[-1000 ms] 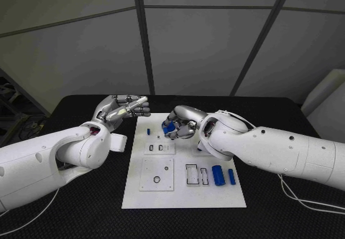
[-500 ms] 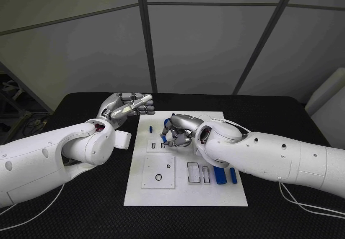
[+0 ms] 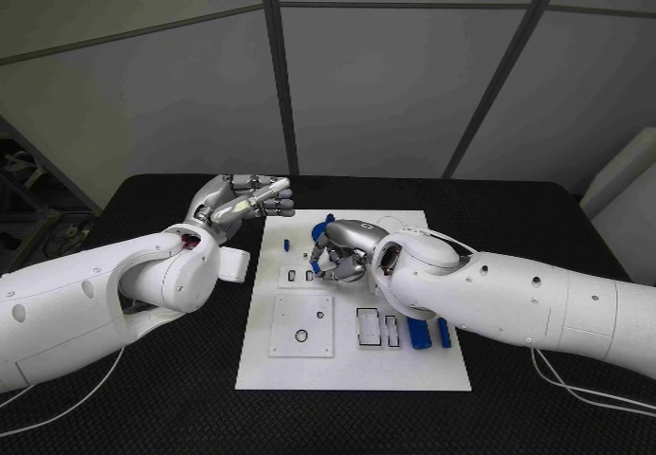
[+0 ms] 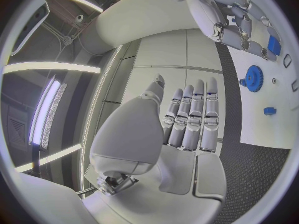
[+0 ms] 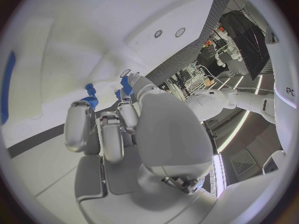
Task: Assemble the parts on the task board
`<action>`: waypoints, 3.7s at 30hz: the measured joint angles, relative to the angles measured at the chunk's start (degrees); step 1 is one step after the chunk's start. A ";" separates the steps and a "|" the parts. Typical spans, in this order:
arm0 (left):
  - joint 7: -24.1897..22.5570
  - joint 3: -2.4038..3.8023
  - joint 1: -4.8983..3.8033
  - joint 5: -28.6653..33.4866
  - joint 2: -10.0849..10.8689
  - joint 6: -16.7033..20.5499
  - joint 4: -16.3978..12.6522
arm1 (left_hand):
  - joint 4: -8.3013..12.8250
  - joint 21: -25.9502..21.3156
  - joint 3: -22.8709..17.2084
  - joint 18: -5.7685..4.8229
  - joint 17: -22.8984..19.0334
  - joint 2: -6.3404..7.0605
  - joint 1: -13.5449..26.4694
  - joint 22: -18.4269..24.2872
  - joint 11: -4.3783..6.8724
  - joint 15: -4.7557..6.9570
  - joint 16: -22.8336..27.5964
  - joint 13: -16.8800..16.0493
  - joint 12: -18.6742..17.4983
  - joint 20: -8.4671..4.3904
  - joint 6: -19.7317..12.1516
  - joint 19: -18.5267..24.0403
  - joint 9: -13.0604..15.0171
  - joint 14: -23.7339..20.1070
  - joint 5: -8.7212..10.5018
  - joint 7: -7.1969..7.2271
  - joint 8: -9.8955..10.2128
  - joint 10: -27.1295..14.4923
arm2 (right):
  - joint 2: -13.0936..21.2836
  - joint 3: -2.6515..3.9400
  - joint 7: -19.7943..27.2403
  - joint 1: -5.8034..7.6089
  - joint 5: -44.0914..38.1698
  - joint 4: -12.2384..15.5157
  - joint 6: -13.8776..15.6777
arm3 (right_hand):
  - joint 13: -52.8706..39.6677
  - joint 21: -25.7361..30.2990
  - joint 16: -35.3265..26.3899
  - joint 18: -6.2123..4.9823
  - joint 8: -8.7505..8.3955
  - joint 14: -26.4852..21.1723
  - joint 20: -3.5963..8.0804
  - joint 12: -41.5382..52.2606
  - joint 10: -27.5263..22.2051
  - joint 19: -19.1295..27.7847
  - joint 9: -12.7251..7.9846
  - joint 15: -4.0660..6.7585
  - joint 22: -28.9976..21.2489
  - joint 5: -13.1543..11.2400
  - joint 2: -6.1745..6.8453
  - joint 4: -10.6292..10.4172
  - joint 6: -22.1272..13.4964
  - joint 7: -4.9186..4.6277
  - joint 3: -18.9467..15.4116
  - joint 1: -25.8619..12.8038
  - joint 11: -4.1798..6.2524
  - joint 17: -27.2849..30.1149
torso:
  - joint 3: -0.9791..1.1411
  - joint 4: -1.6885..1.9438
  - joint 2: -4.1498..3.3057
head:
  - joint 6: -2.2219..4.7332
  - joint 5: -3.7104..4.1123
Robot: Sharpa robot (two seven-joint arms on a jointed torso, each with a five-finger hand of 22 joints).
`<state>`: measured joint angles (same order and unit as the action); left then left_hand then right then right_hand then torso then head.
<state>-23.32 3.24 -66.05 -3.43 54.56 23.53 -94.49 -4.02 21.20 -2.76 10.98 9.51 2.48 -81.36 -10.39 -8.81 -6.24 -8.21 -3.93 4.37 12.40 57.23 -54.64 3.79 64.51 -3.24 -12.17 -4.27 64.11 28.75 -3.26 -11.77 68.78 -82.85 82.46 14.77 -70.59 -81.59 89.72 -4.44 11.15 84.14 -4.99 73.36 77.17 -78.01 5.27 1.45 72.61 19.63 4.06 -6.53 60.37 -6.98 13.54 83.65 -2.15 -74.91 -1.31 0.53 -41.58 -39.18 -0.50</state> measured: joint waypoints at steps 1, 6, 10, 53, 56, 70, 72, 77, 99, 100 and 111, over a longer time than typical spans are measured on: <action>0.01 0.00 0.00 0.00 -0.01 0.00 0.01 | 0.00 0.00 0.00 0.00 0.01 0.00 0.00 0.00 0.00 0.00 0.00 0.00 0.00 0.00 0.00 0.00 0.00 0.00 0.00 0.00 0.00 0.00 | -0.05 0.00 -0.02 -0.03 -0.04 0.00 -0.04 | 0.00 0.00 0.00 0.00 0.00 0.00 0.00 0.00 0.00 0.00 0.00 0.00 0.00 0.00 -0.06 0.00 0.02 -0.02 0.00 -0.06 0.00 0.00 | 0.00 0.00 0.00 | -0.02 -0.01; 0.03 0.00 0.00 0.00 -0.05 -0.03 0.06 | 0.00 0.00 0.00 0.00 0.03 0.00 0.00 0.00 0.00 0.00 0.00 0.00 0.00 0.00 0.00 0.00 0.00 0.00 0.00 0.00 0.00 0.00 | -0.36 -0.01 -0.12 -0.10 -0.17 -0.45 -0.22 | 0.00 0.00 0.00 0.00 0.00 0.00 0.00 0.00 0.00 0.00 0.00 0.00 0.00 -0.01 0.09 -0.03 0.07 -0.07 -0.03 -0.53 0.00 0.00 | 0.00 0.00 0.01 | -0.14 -0.02; 0.05 0.00 0.00 0.00 -0.07 -0.05 0.06 | 0.00 0.00 0.00 -0.01 0.03 0.00 0.00 0.00 0.00 0.00 0.00 0.00 0.00 0.00 0.00 0.00 0.00 0.00 0.00 0.00 0.00 0.00 | -0.58 -0.01 -0.24 -0.14 -0.21 -1.00 -0.39 | 0.00 0.00 0.00 0.00 0.00 0.00 0.00 0.00 0.00 0.00 0.00 0.00 -0.12 -0.01 0.16 -0.03 0.07 -0.07 -0.04 -0.60 0.00 0.00 | -0.01 0.00 0.01 | -0.15 -0.02; 0.25 0.00 0.01 -0.01 -0.16 -0.15 0.18 | 0.16 0.00 0.16 0.00 0.06 0.00 0.00 0.00 0.00 0.00 0.00 0.05 0.00 0.00 0.00 0.00 0.00 0.00 0.00 0.00 0.00 0.00 | -1.68 -0.03 -0.97 -0.17 -0.85 -2.46 -3.62 | 1.23 0.00 0.00 -0.01 -0.07 0.00 -0.01 -1.35 -1.13 0.41 0.16 0.00 -0.98 0.07 0.93 0.02 -0.27 -0.17 -0.04 -1.34 -0.30 -0.03 | 0.00 0.00 0.08 | -1.05 0.03; 0.27 0.00 0.01 -0.01 -0.16 -0.16 0.18 | 0.16 0.00 0.16 0.00 0.06 0.00 0.00 0.00 0.00 0.00 0.00 0.05 0.00 0.00 0.00 0.00 0.00 0.00 0.00 0.00 0.00 0.00 | -1.69 -0.01 -1.07 -0.16 -1.00 -2.47 -3.79 | 1.23 0.00 0.00 -0.01 -0.08 0.00 -0.01 -1.35 -1.13 0.41 0.58 0.00 -0.98 0.07 0.93 0.02 -0.39 -0.18 -0.04 -1.34 -0.30 -0.03 | 0.00 0.00 0.08 | -1.08 0.06; 0.30 0.00 0.01 -0.01 -0.16 -0.19 0.19 | 0.16 0.00 0.16 -0.01 0.05 0.00 0.00 0.00 0.00 0.00 0.00 0.04 0.01 0.00 0.00 0.00 0.00 0.00 0.00 0.00 0.00 0.00 | -1.73 0.01 -1.50 -0.12 -1.81 -2.40 -4.34 | 2.34 0.24 0.00 -0.01 -0.41 0.00 -0.23 -2.45 -2.17 1.03 2.48 0.00 -1.37 0.07 1.22 -0.17 -1.00 -0.45 0.15 -1.63 -0.52 -0.02 | 0.01 0.01 0.08 | -1.17 0.21; 0.31 0.00 0.01 -0.01 -0.16 -0.20 0.19 | 0.16 0.00 0.16 0.00 0.05 0.00 0.00 0.00 0.00 0.00 0.00 0.04 0.00 0.00 0.00 0.00 0.00 0.00 0.00 0.00 0.00 0.00 | -1.74 0.01 -1.55 -0.11 -1.91 -2.37 -4.38 | 2.39 0.24 0.00 -0.01 -0.41 0.00 -0.23 -2.45 -2.36 1.03 2.46 0.00 -1.38 0.07 1.22 -0.17 -1.14 -0.52 0.15 -1.63 -0.71 -0.02 | 0.01 0.01 0.08 | -1.21 0.22; 0.32 0.00 0.01 -0.01 -0.15 -0.20 0.19 | 0.16 0.00 0.16 0.00 0.04 0.00 0.00 0.00 0.00 0.00 0.00 0.04 0.01 0.00 0.00 0.00 0.00 0.00 0.00 0.00 0.00 0.00 | -1.76 0.01 -1.63 -0.12 -2.09 -2.34 -4.42 | 2.39 0.31 0.00 -0.01 -0.52 0.00 -0.23 -2.45 -2.35 1.03 2.39 0.00 -1.42 0.07 1.22 -0.17 -1.15 -0.52 0.15 -1.63 -0.71 -0.02 | 0.02 0.01 0.08 | -1.23 0.18; 0.46 0.00 0.01 -0.01 -0.09 -0.28 0.19 | 0.16 0.00 0.16 0.00 0.08 0.00 0.00 0.00 0.00 0.00 0.00 0.04 0.01 0.00 0.00 0.00 0.00 0.00 0.00 0.00 0.00 0.00 | -1.98 -0.02 -2.00 -0.14 -2.49 -2.49 -4.93 | 4.29 0.93 0.00 -0.01 -1.98 0.00 -1.05 -4.37 -4.53 1.85 2.21 -0.84 -2.28 0.18 2.79 -0.36 -4.29 -1.86 0.45 -3.21 -1.65 -0.01 | 0.01 0.03 0.08 | -1.31 0.25; 0.47 0.00 0.01 -0.01 -0.09 -0.29 0.19 | 0.15 0.00 0.16 0.00 0.08 0.00 0.00 0.00 0.00 0.00 0.00 0.04 0.00 0.00 0.00 0.00 0.00 0.00 0.00 0.00 0.00 0.00 | -1.98 -0.02 -2.00 -0.14 -2.50 -2.49 -4.93 | 4.33 0.93 0.00 -0.01 -2.08 -0.01 -1.05 -4.37 -4.61 1.85 2.21 -0.85 -2.32 0.18 2.79 -0.41 -4.30 -1.86 0.50 -3.21 -1.73 -0.01 | 0.01 0.03 0.08 | -1.33 0.25; 0.58 0.00 0.01 -0.01 -0.06 -0.32 0.19 | 0.15 0.00 0.15 0.00 0.07 0.00 0.00 0.00 0.00 0.00 0.00 0.03 0.01 0.00 0.00 0.00 0.00 0.00 0.00 0.00 0.00 0.00 | -2.03 -0.01 -2.01 -0.13 -2.54 -2.52 -5.05 | 5.43 1.39 -0.01 -0.01 -2.72 -0.01 -1.46 -5.60 -5.89 2.25 2.06 -1.25 -2.84 -0.07 3.55 -0.41 -5.68 -2.32 0.50 -3.97 -2.16 -0.01 | 0.01 0.03 0.08 | -1.32 0.25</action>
<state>-22.73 3.23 -66.04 -3.44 54.50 23.22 -94.30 -3.87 21.20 -2.60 10.98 9.58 2.48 -81.36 -10.40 -8.81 -6.24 -8.21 -3.89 4.37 12.40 57.24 -54.64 3.79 64.51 -3.23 -12.17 -4.27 64.11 26.72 -3.26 -13.79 68.65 -85.39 79.94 9.71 -65.16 -80.20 89.71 -4.44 8.43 84.14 -6.44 67.76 71.27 -75.76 7.33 0.19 69.77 19.55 7.61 -6.95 54.69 -9.30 14.04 79.68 -4.31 -74.91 -1.30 0.56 -41.51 -40.50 -0.25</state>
